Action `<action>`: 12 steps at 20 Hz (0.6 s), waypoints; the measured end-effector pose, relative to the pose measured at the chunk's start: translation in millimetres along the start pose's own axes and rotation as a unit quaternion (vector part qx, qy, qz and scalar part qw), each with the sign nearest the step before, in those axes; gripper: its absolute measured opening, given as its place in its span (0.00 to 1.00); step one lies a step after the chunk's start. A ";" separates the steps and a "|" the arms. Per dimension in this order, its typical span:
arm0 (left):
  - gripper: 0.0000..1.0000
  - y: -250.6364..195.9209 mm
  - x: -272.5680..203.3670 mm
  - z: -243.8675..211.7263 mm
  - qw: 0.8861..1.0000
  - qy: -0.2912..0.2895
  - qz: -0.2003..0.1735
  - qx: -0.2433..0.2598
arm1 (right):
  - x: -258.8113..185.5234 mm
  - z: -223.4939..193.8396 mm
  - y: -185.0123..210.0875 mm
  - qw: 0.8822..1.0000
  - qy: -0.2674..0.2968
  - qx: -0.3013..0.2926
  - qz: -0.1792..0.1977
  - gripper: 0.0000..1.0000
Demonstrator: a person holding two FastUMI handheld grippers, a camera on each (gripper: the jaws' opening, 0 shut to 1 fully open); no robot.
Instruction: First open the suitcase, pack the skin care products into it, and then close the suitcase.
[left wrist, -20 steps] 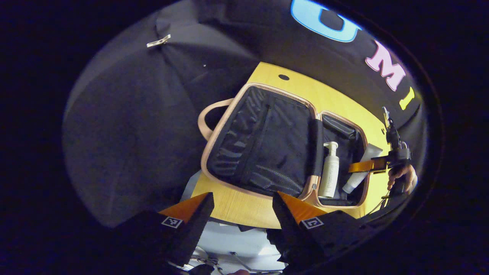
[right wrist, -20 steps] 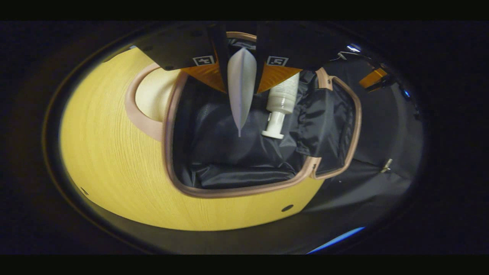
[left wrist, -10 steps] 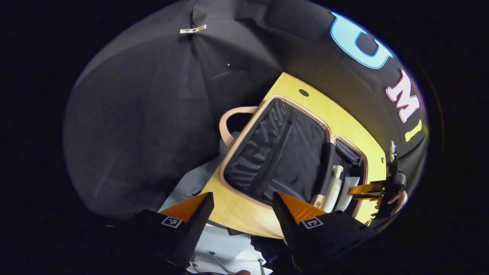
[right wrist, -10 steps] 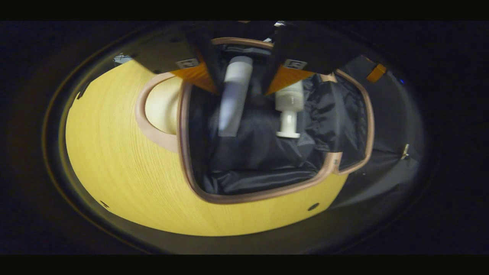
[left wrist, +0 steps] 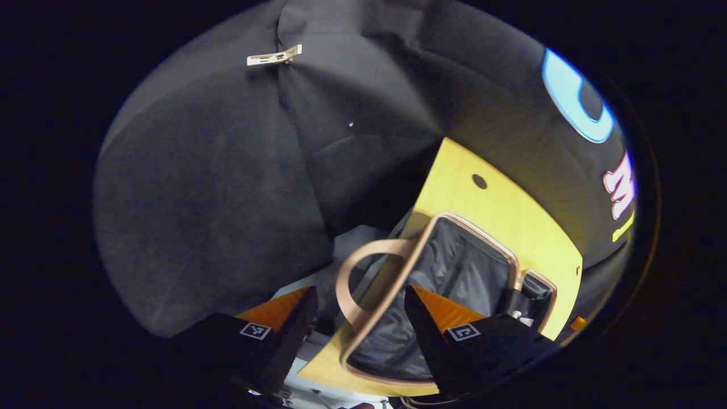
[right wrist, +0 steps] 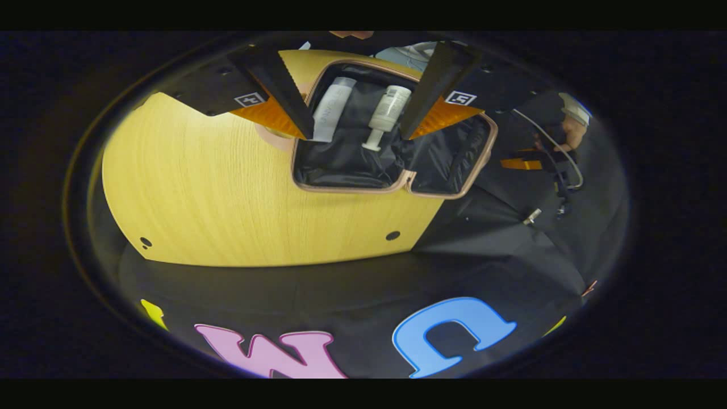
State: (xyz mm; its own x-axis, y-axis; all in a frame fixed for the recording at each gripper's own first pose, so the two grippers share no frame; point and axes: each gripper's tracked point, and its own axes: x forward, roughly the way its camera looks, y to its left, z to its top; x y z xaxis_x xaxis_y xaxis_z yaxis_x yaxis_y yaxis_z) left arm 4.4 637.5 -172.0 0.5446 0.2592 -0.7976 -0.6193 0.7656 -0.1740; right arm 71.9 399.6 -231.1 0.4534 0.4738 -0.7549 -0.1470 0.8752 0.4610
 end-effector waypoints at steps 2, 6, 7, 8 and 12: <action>0.97 16.6 25.3 1.7 0.998 0.035 0.037 0.031 | -5.6 -1.6 -6.5 1.000 -0.006 -0.008 -0.007 0.98; 0.96 30.7 69.8 -10.9 0.992 0.099 0.063 0.040 | -24.3 -30.0 -21.6 0.999 0.036 -0.018 -0.018 0.98; 0.96 33.4 80.6 -17.8 0.990 0.118 0.066 0.038 | -28.4 -32.9 -22.8 0.999 0.039 -0.015 -0.019 0.98; 0.92 37.5 93.4 -24.0 0.988 0.134 0.069 0.040 | -32.5 -37.6 -22.0 0.999 0.043 -0.011 -0.017 0.98; 0.21 18.5 105.0 -37.4 0.986 0.164 0.020 0.018 | -43.7 -36.1 -14.1 0.999 0.041 0.001 0.000 0.97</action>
State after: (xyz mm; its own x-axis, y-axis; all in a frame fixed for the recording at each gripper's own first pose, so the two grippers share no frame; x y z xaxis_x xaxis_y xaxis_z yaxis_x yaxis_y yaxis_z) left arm 29.0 656.9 -280.5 0.3045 0.0902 -0.9482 -0.6133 0.7803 -0.1227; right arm 22.4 370.1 -221.5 0.3796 0.4802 -0.7908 -0.1450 0.8750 0.4618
